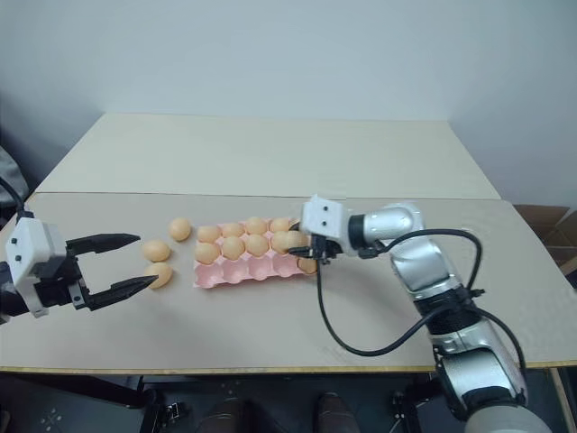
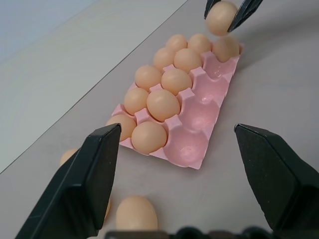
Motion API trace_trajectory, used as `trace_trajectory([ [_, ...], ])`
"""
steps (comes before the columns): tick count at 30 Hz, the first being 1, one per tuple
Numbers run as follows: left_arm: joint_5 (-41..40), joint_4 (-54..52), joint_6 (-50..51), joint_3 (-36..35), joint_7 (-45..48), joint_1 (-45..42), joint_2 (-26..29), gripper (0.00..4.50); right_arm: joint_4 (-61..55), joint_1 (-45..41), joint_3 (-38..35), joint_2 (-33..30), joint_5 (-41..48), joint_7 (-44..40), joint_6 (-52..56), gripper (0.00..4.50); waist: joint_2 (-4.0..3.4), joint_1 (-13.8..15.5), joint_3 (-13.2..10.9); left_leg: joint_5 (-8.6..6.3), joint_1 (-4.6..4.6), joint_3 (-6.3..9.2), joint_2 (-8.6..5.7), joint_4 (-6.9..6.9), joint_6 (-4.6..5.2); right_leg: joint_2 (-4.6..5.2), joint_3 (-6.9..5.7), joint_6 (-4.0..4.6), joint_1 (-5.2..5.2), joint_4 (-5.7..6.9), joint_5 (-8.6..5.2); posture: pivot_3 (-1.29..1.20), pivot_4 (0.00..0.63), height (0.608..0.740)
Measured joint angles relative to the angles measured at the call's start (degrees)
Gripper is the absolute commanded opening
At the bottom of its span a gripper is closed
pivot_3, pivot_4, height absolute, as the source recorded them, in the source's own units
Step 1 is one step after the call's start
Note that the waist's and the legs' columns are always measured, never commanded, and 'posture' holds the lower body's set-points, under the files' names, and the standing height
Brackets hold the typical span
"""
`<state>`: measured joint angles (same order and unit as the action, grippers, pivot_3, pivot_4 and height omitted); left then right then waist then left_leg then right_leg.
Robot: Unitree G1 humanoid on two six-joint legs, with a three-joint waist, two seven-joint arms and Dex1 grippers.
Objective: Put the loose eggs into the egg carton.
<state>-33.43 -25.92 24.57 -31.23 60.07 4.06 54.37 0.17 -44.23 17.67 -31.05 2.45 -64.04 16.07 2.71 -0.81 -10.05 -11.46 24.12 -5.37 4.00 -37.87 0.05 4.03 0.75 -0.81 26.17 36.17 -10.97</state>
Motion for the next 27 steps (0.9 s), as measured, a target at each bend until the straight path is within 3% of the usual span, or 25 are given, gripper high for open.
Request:
trace_trajectory([
  [2,0.03,-0.16,0.01,-0.06,-0.11,0.52,-0.01,3.92,1.81,-0.54,1.23,0.61,-0.79,-0.02,-0.62,1.82,0.00,-0.03,0.00,0.00,0.01,0.00,0.00,0.00,0.00,0.01,0.00,0.02,0.00,-0.02,0.00,0.00,0.150,0.740],
  [5,0.04,-0.42,0.01,-0.11,-0.40,1.27,-0.03,3.92,3.21,-0.56,2.31,1.22,-1.30,-0.39,-1.10,2.60,0.00,-0.06,0.00,0.00,0.01,0.00,0.00,0.00,0.00,0.00,0.00,0.04,0.01,-0.01,-0.02,0.00,0.150,0.740],
  [9,0.05,-0.97,0.02,-0.41,-0.85,2.83,-0.21,3.92,3.90,-0.59,3.31,1.24,-1.72,-1.83,-2.00,4.01,0.00,-0.06,0.00,0.00,0.00,0.00,0.01,0.00,0.00,0.00,-0.01,0.05,0.02,0.01,-0.02,0.00,0.150,0.740],
  [11,0.04,-1.10,0.02,-0.57,-1.07,3.07,-0.32,3.92,3.90,-0.59,3.72,1.26,-1.76,-2.15,-2.35,4.40,0.00,-0.06,0.00,0.00,0.00,0.00,0.02,0.00,0.00,-0.01,-0.01,0.07,0.02,0.01,-0.03,0.00,0.150,0.740],
  [20,0.36,-1.32,-0.14,-1.04,-1.42,3.57,-0.32,3.92,2.57,-0.57,3.72,1.26,-3.21,-0.87,-3.60,4.40,-0.01,-0.06,-0.01,0.00,0.02,0.00,0.02,0.00,0.00,0.01,-0.02,0.08,0.04,0.00,-0.04,0.00,0.150,0.740],
  [27,1.26,-1.31,-0.66,-2.67,-1.55,6.26,-0.99,3.92,-9.20,2.60,-4.06,-7.44,5.03,-5.06,0.89,4.40,-0.01,0.27,-0.01,-0.01,0.05,0.00,0.00,0.00,-0.01,0.08,-0.08,0.21,0.03,-0.08,-0.14,0.00,0.150,0.740],
])
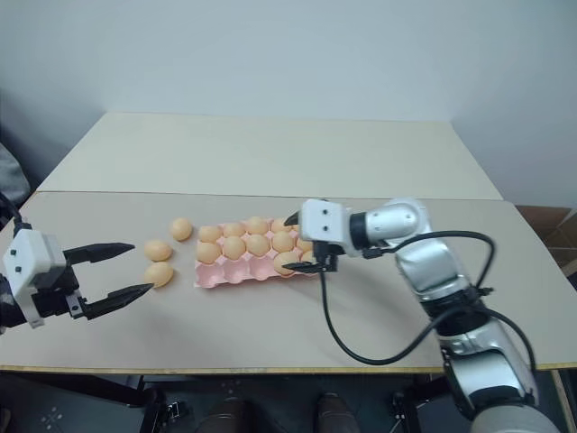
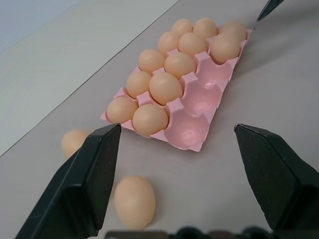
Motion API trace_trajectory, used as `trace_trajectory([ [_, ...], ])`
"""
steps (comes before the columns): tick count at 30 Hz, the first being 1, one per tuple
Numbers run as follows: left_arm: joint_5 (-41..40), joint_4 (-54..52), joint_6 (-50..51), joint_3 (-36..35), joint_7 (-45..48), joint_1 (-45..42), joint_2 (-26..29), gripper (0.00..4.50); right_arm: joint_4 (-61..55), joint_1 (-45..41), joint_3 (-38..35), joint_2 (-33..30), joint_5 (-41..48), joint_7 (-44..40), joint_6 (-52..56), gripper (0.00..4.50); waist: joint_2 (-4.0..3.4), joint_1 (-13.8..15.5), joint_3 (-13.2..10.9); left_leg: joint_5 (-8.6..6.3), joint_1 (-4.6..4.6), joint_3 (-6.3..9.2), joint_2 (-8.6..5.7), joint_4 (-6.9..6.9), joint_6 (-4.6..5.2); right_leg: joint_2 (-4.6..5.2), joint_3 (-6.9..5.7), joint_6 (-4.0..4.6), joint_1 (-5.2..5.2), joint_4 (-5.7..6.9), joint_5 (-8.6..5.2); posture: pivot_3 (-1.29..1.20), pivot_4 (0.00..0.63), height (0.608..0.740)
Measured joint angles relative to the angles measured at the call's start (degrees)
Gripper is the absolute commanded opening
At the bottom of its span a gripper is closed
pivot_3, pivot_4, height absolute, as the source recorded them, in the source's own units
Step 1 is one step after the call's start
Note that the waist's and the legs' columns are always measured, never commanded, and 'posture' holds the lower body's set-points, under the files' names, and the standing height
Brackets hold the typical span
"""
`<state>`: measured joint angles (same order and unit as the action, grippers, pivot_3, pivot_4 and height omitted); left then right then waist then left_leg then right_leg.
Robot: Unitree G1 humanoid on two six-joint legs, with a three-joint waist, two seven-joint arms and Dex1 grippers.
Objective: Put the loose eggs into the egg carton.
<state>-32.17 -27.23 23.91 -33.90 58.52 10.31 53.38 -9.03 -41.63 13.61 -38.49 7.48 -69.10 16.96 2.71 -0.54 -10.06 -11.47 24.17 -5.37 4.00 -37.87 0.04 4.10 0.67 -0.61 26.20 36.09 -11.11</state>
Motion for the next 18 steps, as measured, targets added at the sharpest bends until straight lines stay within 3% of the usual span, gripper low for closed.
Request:
trace_trajectory([
  [6,1.32,0.90,-0.03,-6.18,-0.41,6.21,-2.30,3.92,-6.81,9.98,-8.24,-11.67,6.77,-4.12,4.64,4.40,0.00,-0.28,0.00,0.00,-0.06,-0.02,-0.04,0.00,-0.01,0.09,0.01,-0.19,-0.01,0.01,-0.24,0.00,0.150,0.740],
  [12,1.44,0.53,-0.06,-9.76,-0.55,10.22,-4.65,3.92,-11.78,17.06,-14.03,-16.82,10.86,-3.87,8.57,4.40,0.00,-0.29,0.00,-0.09,-0.13,-0.01,-0.03,0.00,-0.14,0.09,0.03,-0.23,-0.03,0.00,-0.27,0.00,0.150,0.740],
  [18,1.99,0.77,-0.09,-9.03,-1.69,9.33,-5.06,3.92,-12.75,19.14,-14.70,-18.11,11.84,-2.56,9.50,4.40,0.01,-0.22,0.00,-0.23,-0.11,-0.01,-0.07,0.00,-0.37,0.11,0.03,-0.24,-0.03,-0.01,-0.28,0.00,0.150,0.740],
])
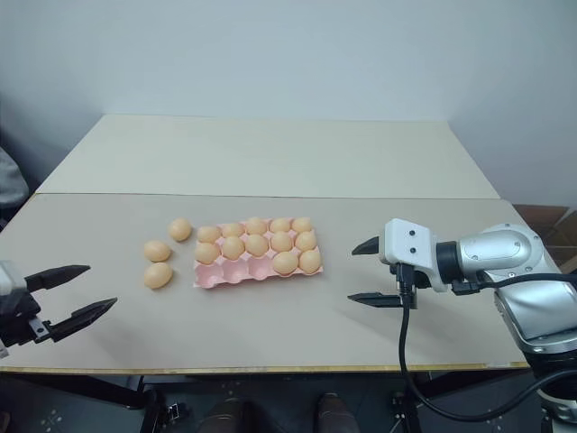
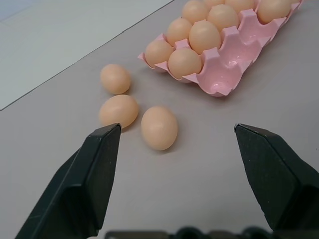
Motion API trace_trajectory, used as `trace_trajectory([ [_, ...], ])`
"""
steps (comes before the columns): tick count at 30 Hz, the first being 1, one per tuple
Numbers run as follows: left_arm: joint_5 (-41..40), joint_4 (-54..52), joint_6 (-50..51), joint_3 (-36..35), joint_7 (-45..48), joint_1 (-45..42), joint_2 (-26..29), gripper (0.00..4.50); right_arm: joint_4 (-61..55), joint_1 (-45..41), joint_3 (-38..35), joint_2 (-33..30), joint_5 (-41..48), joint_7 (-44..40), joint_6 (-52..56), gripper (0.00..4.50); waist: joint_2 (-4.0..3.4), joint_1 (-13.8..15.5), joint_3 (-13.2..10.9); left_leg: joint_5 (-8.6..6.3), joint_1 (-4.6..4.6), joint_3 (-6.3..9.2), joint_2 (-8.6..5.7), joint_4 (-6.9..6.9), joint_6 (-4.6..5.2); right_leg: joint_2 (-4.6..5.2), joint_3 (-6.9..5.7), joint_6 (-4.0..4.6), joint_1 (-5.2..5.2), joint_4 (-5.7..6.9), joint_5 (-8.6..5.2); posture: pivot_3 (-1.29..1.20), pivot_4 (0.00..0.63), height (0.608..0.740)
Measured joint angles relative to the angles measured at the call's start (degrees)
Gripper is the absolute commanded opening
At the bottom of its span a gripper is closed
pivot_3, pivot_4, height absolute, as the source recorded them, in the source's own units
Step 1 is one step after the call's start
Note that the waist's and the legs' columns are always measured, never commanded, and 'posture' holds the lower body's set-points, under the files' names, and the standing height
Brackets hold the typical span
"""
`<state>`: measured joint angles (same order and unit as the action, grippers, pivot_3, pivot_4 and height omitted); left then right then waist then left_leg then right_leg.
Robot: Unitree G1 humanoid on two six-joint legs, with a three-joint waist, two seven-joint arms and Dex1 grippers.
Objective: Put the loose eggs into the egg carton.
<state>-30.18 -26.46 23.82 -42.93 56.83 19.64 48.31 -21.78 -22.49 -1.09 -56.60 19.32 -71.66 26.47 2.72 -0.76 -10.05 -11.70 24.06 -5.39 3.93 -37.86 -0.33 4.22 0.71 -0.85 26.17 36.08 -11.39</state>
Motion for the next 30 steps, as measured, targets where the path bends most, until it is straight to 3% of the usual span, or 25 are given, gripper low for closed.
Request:
trace_trajectory([
  [14,4.19,5.41,6.34,16.09,-12.32,-10.78,-2.93,3.92,-1.00,0.84,0.56,-0.85,-0.05,2.75,0.31,4.40,0.01,0.00,0.00,0.22,0.05,0.01,-0.01,0.00,0.36,-0.02,0.02,0.00,0.00,0.00,0.02,0.00,0.150,0.740],
  [30,7.97,20.48,5.80,27.63,-14.19,-23.66,-5.75,3.92,-5.16,3.46,-0.18,-2.28,0.08,6.03,3.60,4.40,0.02,0.43,0.01,0.23,0.04,0.03,-0.04,0.00,0.38,-0.02,0.01,0.01,-0.04,0.02,0.07,0.00,0.150,0.740],
])
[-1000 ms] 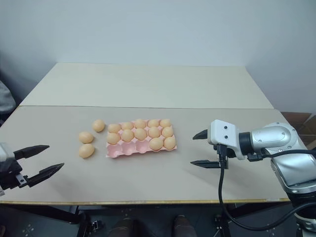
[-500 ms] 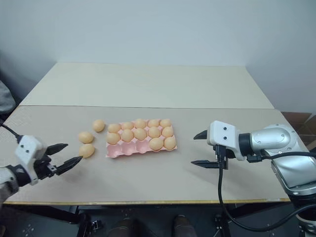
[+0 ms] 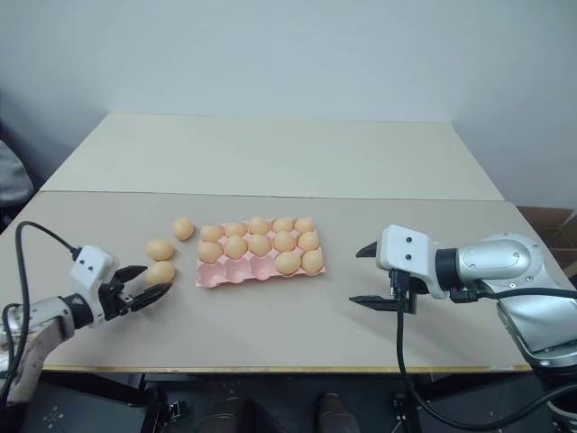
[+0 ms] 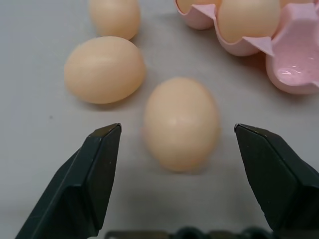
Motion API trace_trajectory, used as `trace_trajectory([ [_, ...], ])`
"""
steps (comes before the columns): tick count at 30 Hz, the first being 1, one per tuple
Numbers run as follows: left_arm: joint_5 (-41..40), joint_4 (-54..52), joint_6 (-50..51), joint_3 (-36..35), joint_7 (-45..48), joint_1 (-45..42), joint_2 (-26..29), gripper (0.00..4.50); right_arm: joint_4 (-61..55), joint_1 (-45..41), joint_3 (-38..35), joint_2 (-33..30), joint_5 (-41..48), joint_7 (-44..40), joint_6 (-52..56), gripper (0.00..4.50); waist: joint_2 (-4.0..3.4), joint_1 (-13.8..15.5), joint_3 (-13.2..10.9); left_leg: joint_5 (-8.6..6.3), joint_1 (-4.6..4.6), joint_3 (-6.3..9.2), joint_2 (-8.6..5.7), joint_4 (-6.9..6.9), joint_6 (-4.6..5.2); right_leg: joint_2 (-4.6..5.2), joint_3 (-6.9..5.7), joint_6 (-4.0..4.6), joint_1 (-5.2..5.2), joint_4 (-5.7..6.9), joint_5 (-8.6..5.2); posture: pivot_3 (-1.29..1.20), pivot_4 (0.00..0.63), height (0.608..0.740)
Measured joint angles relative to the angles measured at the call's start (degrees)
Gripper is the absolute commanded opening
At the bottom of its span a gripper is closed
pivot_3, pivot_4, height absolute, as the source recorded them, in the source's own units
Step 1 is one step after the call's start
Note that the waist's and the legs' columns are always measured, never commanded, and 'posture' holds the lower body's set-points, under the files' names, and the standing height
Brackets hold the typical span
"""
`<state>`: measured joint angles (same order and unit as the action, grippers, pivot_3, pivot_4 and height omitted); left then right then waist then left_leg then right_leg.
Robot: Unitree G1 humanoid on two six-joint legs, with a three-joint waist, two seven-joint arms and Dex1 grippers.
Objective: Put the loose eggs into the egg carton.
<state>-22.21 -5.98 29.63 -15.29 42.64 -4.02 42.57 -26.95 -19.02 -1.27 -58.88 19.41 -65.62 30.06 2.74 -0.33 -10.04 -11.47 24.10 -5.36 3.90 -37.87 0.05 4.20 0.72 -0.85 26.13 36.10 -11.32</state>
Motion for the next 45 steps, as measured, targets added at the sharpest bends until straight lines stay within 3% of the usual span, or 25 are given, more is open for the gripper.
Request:
trace_trajectory([
  [4,0.65,3.18,-1.01,1.37,-0.04,-3.20,-0.76,3.75,-0.99,1.38,-0.91,-0.25,0.06,0.76,0.45,4.46,0.01,-0.01,0.01,0.00,0.02,0.00,0.00,0.00,0.01,-0.01,0.01,-0.14,0.01,-0.02,0.19,0.00,0.150,0.740],
  [6,0.42,4.15,-0.80,1.83,1.00,-3.73,-0.94,3.31,-1.21,1.94,-1.53,-0.34,0.20,1.01,0.58,4.50,0.01,-0.23,0.01,0.00,0.03,0.00,0.00,0.00,0.01,-0.01,0.01,-0.19,0.01,-0.03,0.22,0.00,0.150,0.740],
  [10,-0.03,4.48,0.43,2.43,2.44,-3.84,-0.86,2.04,-1.94,2.20,-1.86,-0.46,0.95,1.76,0.77,4.50,0.01,-0.37,0.01,0.00,0.02,0.02,0.01,0.00,0.01,-0.02,0.00,-0.22,0.01,-0.01,0.19,0.00,0.150,0.740],
  [12,-0.22,4.47,0.70,2.43,2.63,-3.83,-0.77,1.70,-2.06,2.38,-1.87,-0.62,1.16,2.03,0.90,4.50,0.01,-0.34,0.01,0.00,0.01,0.03,0.00,0.00,0.01,-0.01,0.00,-0.18,0.00,-0.01,0.15,0.00,0.150,0.740],
  [22,-1.64,-1.94,-0.91,1.40,5.57,0.48,0.18,1.68,-1.70,1.46,-1.70,-0.96,1.21,2.14,0.97,4.50,0.01,-0.37,0.01,0.00,0.04,0.04,0.00,0.00,0.01,0.00,0.00,-0.10,0.02,-0.02,0.11,0.00,0.150,0.740],
  [29,-8.16,-8.71,-2.01,-0.15,9.41,-4.16,0.14,1.68,-1.69,0.49,-1.56,-0.94,1.21,2.22,0.97,4.50,0.01,0.13,0.01,0.01,0.03,0.05,-0.04,-0.01,0.02,0.00,0.00,-0.12,-0.03,-0.02,0.07,0.00,0.150,0.740],
  [35,-8.05,-7.03,-3.27,9.35,12.15,-15.11,-4.79,1.68,-3.17,1.17,-1.64,-0.24,1.66,4.04,1.80,4.50,0.03,0.78,0.02,0.03,0.07,0.11,-0.08,-0.11,0.05,-0.07,0.03,-0.37,-0.10,-0.03,0.26,0.00,0.150,0.740],
  [45,-0.42,7.87,-10.95,21.06,18.84,-25.78,-10.29,1.68,-10.46,7.55,-5.07,-0.26,3.47,9.19,7.15,4.50,0.04,0.79,0.02,0.03,0.08,0.21,-0.04,-0.16,0.06,-0.19,0.09,-0.39,-0.11,-0.03,0.26,0.00,0.150,0.740],
])
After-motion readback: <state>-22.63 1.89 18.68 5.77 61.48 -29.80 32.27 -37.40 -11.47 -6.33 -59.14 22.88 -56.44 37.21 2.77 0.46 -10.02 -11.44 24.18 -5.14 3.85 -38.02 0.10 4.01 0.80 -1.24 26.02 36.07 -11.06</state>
